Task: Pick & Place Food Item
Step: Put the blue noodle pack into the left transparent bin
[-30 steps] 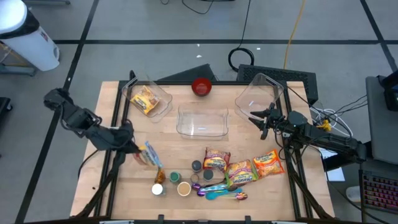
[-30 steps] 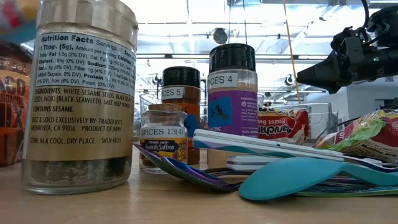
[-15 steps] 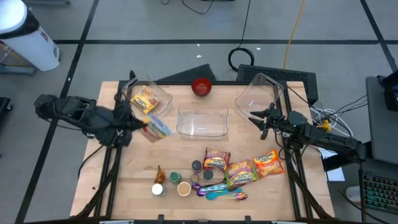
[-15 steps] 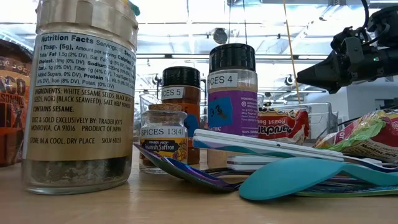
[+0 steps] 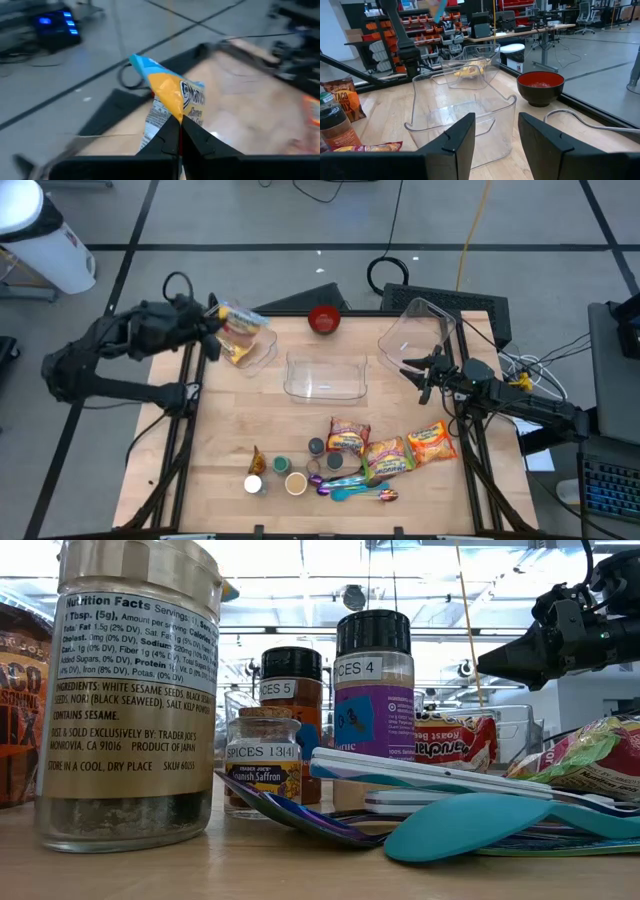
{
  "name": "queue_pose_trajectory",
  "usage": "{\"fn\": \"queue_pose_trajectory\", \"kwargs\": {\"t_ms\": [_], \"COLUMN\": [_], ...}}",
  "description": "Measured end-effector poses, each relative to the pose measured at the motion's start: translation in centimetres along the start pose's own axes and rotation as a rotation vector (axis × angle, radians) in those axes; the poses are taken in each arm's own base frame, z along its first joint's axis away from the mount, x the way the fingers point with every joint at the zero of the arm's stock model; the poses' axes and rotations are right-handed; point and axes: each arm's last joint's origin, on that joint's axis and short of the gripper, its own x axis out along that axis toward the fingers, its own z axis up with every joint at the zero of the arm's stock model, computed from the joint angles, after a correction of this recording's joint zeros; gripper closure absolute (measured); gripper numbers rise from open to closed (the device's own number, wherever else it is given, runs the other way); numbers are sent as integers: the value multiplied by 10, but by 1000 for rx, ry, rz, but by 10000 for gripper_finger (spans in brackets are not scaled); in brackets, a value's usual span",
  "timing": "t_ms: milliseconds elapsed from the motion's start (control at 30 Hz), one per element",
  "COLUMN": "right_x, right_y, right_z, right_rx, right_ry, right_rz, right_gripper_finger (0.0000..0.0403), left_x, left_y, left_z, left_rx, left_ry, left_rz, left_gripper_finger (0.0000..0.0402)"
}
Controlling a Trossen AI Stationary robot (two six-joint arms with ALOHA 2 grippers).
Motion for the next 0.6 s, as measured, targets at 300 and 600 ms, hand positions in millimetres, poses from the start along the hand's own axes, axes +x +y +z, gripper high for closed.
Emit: {"fn": "queue_pose_trajectory", "kwargs": {"t_ms": [300,600], "right_x": [0,0], "right_y": [0,0], "right_z": [0,0], "right_rx": [0,0], "right_ry": [0,0], "right_rz": [0,0], "right_gripper_finger": [261,261], "left_x": [49,101], "left_y": [20,51], "left_z": [9,-1], "left_rx": [41,24], "left_ry": [131,354], "left_rz": [193,264], "left_gripper_finger": [397,397]}}
